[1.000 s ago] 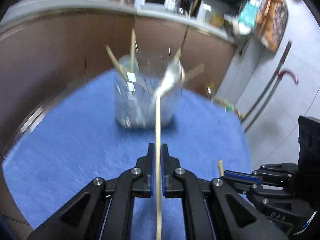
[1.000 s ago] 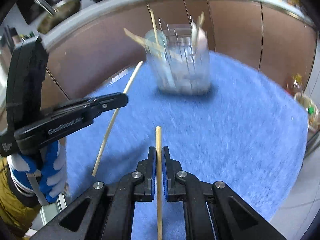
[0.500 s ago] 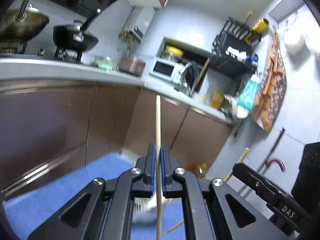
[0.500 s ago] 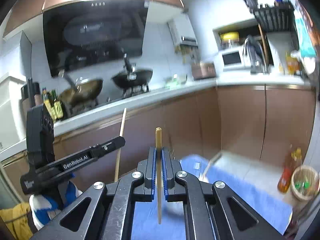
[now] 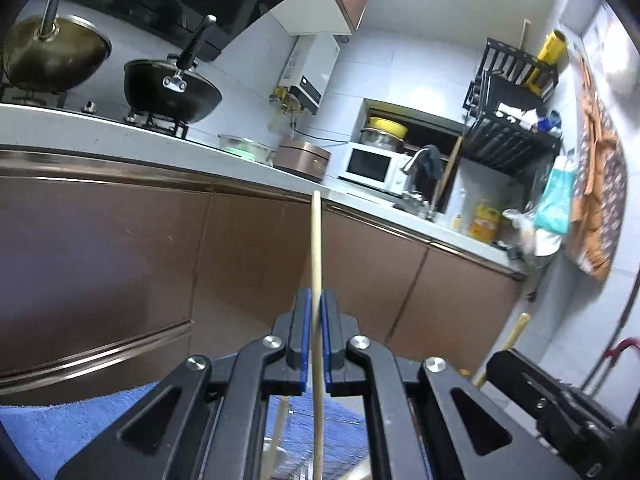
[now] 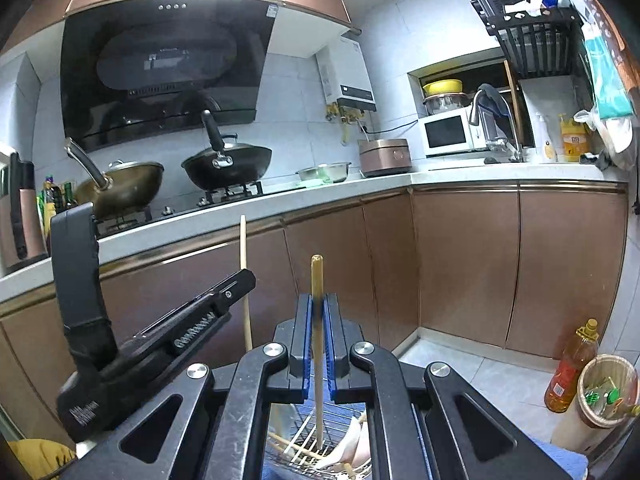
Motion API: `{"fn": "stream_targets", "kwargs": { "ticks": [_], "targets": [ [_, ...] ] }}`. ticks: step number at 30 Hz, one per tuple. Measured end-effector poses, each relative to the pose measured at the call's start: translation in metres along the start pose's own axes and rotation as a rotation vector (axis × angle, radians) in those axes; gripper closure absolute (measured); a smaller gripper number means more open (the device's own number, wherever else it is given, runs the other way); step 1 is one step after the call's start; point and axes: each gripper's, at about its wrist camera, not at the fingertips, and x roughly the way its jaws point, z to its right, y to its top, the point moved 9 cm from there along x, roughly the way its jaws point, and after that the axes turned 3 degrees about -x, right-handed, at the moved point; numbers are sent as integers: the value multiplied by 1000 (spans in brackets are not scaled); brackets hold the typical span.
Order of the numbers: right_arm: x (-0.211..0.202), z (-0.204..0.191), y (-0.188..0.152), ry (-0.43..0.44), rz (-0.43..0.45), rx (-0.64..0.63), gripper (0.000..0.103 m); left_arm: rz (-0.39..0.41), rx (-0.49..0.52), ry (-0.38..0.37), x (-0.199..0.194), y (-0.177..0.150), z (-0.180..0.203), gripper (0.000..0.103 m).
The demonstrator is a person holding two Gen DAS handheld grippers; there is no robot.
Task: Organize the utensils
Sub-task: 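Carry both chopsticks over the holder and lower them into it, then open both tools and withdraw them from the holder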
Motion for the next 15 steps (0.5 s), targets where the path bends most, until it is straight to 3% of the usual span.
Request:
{"fn": "stream_targets", "kwargs": {
  "ticks": [6, 15],
  "targets": [
    [16, 8, -27, -23, -19, -10, 97, 61, 60, 47, 6, -21, -3, 99],
    [16, 15, -50, -15, -51, 20, 96, 46, 51, 51, 1, -43, -12, 97]
  ]
}}
